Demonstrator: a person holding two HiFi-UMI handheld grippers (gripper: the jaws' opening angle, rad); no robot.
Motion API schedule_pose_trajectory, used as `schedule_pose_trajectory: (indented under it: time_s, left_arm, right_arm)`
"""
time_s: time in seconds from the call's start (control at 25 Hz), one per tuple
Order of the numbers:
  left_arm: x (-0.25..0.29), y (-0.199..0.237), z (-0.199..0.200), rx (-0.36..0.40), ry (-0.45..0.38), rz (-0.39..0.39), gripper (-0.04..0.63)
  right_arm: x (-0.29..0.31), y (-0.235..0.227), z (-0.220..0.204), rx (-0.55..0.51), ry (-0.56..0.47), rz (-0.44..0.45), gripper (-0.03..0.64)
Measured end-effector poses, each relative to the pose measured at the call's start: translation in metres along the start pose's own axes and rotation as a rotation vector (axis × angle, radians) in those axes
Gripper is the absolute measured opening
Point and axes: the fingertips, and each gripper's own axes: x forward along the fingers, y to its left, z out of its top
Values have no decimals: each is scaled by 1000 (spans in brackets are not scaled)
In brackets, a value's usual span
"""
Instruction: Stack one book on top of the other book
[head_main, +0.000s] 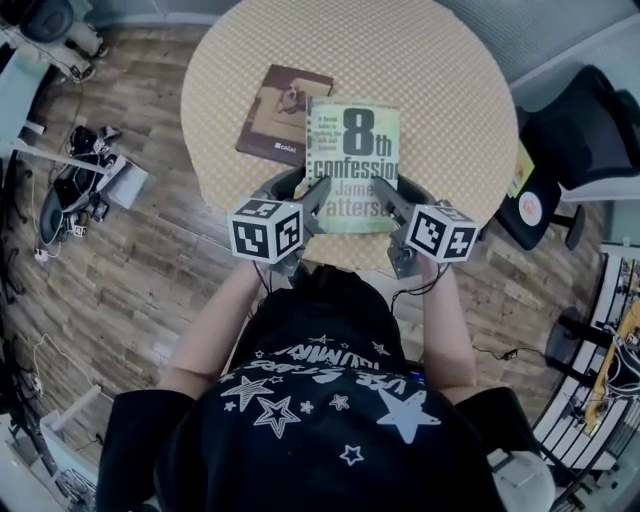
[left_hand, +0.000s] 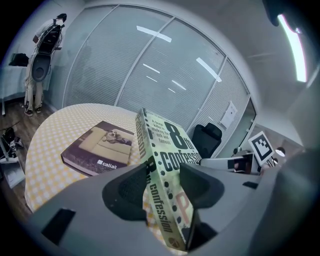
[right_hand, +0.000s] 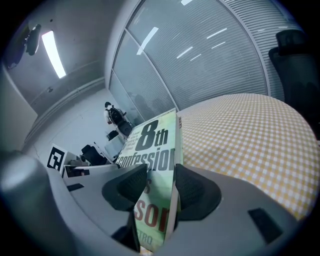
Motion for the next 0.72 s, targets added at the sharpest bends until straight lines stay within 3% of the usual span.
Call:
schedule_pose_trajectory:
  time_s: [0.72]
  left_arm:
    - [36,-13,31,9,-9,57,206]
  right_arm:
    - [7,-36,39,3,0,70,181]
